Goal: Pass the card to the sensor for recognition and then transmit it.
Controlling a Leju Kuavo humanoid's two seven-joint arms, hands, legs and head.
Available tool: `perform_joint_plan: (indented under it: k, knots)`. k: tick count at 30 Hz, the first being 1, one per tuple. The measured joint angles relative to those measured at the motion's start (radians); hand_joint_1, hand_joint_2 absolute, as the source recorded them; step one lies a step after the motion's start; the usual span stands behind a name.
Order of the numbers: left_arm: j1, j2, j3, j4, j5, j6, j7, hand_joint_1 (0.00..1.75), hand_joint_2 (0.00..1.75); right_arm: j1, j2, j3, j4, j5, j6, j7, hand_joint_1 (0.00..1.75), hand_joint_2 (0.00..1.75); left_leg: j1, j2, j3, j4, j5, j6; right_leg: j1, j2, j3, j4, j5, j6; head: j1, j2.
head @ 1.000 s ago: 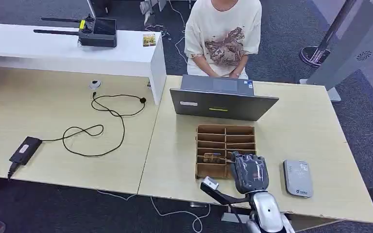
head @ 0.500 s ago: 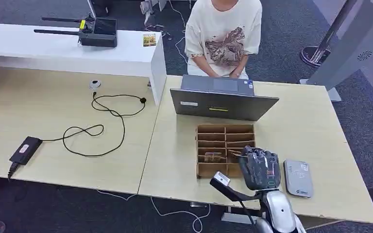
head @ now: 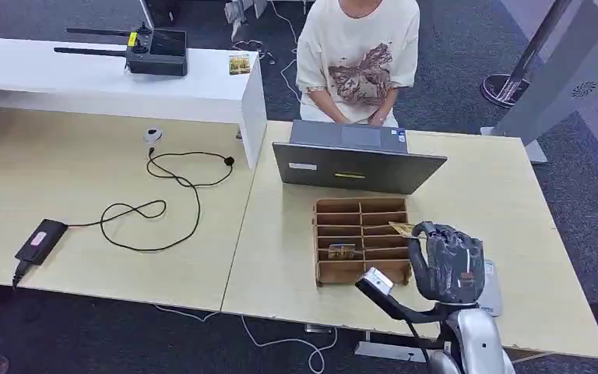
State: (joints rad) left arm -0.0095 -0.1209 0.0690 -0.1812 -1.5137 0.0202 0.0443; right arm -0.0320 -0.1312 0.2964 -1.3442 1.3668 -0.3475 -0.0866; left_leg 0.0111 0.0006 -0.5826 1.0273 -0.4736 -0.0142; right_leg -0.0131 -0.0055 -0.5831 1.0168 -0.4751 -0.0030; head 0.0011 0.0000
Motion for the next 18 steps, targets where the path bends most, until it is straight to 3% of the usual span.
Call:
perform_joint_plan:
  k: [18]
  knots:
    - [0.0,0.0,0.0,0.0,0.0,0.0,0.0,0.0,1.75,0.005,0.0,-0.002,-0.068,0.012,0.004,-0.014,1.75,1.75,0.0,0.0,0.0,0.0,0.0,0.0,0.0,0.0,0.0,0.0,0.0,0.0,0.0,0.0]
